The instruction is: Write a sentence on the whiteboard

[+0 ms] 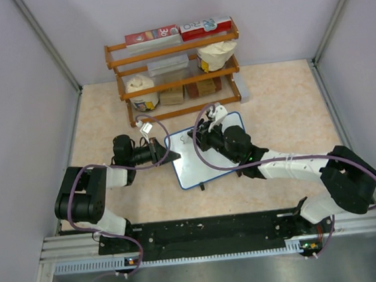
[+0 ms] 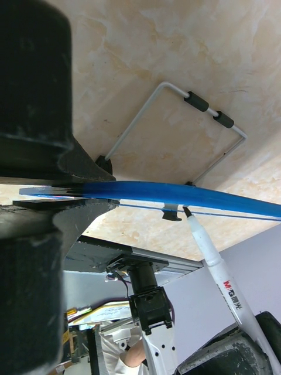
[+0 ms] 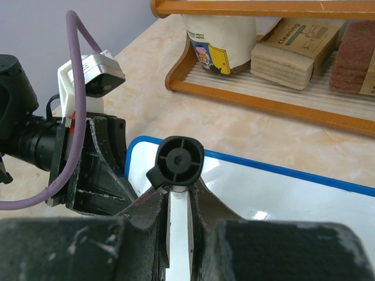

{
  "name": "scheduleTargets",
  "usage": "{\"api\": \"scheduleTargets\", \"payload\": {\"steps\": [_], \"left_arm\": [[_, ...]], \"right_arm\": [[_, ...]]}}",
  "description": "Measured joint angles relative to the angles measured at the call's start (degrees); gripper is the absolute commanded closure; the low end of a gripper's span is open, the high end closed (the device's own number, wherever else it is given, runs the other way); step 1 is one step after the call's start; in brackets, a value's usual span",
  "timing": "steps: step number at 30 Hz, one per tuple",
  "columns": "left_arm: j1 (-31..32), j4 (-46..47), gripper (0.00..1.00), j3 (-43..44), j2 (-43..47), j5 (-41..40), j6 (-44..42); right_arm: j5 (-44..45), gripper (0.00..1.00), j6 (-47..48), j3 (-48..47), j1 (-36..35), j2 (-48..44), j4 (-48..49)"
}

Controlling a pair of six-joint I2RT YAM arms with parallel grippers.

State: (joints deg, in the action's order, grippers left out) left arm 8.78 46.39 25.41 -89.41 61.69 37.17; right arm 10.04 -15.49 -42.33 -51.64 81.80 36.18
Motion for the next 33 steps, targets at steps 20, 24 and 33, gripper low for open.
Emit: {"api": "scheduleTargets", "payload": {"steps": [20,24,33], "left_arm": [[0.0,-0.1,1.00,0.0,0.0,0.0,0.0],[0.0,0.0,1.00,0.0,-0.1,0.0,0.0],[0.0,0.3,1.00,0.1,-0.1,0.3,0.0]], "right_arm": [[-2.6,1.00,-1.7,0.2,0.0,1.4,1.6],[-2.6,1.00,-2.3,0.2,0.0,1.4,1.5],[-4.1,1.00,-4.8,0.3,0.9,-0.5,0.2]]}}
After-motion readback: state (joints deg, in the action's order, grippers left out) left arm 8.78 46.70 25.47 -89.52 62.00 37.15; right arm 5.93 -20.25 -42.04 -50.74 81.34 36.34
